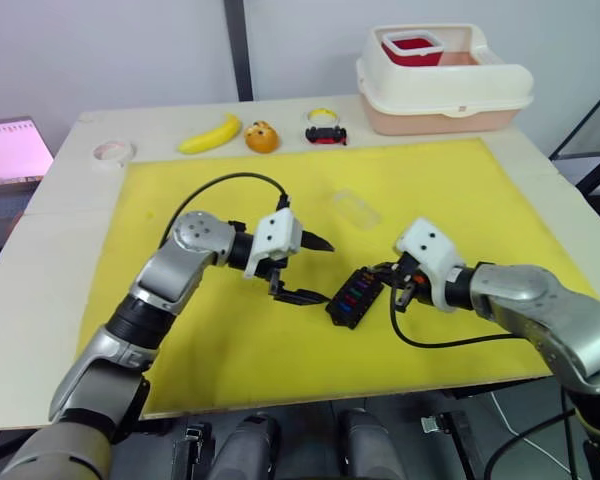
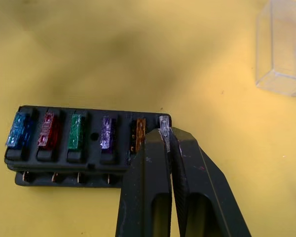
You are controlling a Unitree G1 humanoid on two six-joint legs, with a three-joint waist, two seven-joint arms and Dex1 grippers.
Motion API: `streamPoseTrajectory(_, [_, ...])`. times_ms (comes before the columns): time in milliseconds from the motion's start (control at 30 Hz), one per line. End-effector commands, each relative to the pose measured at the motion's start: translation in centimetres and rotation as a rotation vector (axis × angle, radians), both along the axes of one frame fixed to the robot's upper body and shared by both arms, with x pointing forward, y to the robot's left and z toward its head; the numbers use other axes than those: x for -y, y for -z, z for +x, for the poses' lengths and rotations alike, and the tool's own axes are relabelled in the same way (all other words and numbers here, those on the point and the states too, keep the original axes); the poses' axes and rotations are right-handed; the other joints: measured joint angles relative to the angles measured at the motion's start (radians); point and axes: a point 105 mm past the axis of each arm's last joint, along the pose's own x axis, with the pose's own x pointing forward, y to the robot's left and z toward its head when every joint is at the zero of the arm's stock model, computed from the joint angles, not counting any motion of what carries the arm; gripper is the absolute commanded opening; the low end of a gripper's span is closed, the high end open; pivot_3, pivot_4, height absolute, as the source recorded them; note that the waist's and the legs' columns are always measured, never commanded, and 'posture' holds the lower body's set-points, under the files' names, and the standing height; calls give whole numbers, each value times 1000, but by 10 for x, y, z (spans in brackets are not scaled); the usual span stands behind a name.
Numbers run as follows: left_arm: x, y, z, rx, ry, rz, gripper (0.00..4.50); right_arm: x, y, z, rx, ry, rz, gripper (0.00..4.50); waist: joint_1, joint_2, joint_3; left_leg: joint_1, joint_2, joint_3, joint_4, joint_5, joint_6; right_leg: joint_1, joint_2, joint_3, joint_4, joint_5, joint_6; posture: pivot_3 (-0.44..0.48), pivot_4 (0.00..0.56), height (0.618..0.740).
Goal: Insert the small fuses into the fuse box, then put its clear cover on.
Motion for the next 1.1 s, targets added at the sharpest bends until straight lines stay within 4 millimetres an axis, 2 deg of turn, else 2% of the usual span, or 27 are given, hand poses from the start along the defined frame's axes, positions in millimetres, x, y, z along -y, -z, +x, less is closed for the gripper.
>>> streamPoseTrajectory(33, [0,-11,-1,45,4,-20,4467,-4,-2,-1,6,-21,-4,0,0,0,0,0,0,0,0,0,0,0,0,0,0,0,0,0,150,740])
streamPoseTrajectory(333, [2,-11,0,45,2,-22,4467,-5,-3,-2,-2,-30,-14,0,-1,0,0,0,0,0,0,0,0,0,0,0,0,0,0,0,150,740])
streamPoseTrajectory(433, [2,-11,0,45,0,-23,4500,-5,-8,-2,8,-31,-5,1047,0,0,0,0,0,0,0,0,0,0,0,0,0,0,0,0,150,740])
streamPoseTrajectory(567, [0,-10,1,44,-6,-21,4500,-4,-24,-2,46,-28,9,2967,-1,0,0,0,0,0,0,0,0,0,0,0,0,0,0,0,150,740])
streamPoseTrajectory(667, [-1,-10,2,45,-10,-21,4500,-3,-35,-4,66,-27,17,2967,0,0,0,0,0,0,0,0,0,0,0,0,0,0,0,0,150,740])
streamPoseTrajectory(967, [-1,-9,4,46,-4,-20,4500,-8,-45,-10,79,-38,84,2967,0,0,0,0,0,0,0,0,0,0,0,0,0,0,0,0,150,740])
streamPoseTrajectory(1100, [0,-10,1,42,10,-28,4500,-6,-39,-12,108,-43,186,2967,5,0,0,0,0,-1,0,0,0,0,0,0,1,0,0,0,150,740])
